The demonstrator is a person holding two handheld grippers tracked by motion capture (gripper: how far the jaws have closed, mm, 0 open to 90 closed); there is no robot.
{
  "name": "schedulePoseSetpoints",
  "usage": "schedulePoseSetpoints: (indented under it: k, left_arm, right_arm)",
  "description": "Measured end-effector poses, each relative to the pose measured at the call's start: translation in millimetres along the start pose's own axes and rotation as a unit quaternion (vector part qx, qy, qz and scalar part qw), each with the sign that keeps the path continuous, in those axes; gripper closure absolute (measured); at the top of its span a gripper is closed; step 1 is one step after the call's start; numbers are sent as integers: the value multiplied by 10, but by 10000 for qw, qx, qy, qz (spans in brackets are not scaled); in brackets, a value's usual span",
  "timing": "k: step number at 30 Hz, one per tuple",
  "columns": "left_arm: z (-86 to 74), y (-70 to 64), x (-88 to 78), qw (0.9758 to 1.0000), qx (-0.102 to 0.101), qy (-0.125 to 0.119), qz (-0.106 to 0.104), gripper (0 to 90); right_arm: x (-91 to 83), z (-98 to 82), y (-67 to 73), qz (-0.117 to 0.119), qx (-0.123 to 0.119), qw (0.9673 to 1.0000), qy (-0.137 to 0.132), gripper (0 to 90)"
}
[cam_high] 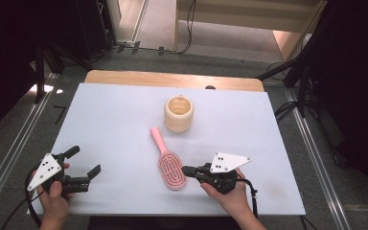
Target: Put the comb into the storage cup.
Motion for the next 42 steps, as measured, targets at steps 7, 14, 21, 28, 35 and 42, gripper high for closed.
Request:
schedulePoseSetpoints:
  k: [7, 14, 21, 28, 35, 42]
  left_arm:
    - [0, -3, 0, 10000, 4, 1, -13, 7]
    - [-1, -6, -1, 10000, 14, 18, -13, 7]
    - [-2, -8, 1, 10000, 15, 21, -16, 7]
    - [-1, -11, 2, 10000, 23, 18, -32, 7]
    - [-2, -12, 3, 10000, 24, 22, -36, 7]
    - [-4, -11, 7, 10000, 39, 34, -30, 7]
  right_arm:
    - [185, -101, 111, 139, 23, 9994, 307, 880]
    - [367, -204, 199, 122, -46, 9980, 624, 881]
    - [516, -256, 292, 255, -101, 9959, 860, 882]
    - [659, -327, 340, 195, 22, 9946, 1023, 882]
    - [731, -414, 328, 71, 115, 9927, 1195, 883]
    - [754, -422, 327, -1, 112, 9922, 1241, 884]
Point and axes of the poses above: each handheld gripper's, and its own axes: x roughly forward along the jaws, z roughly out of its top, y roughly to its left, the point moved 6 cm from there along x, roughly forward along the jaws, and after that the axes turned 6 degrees about -x, right-handed, at the moved point
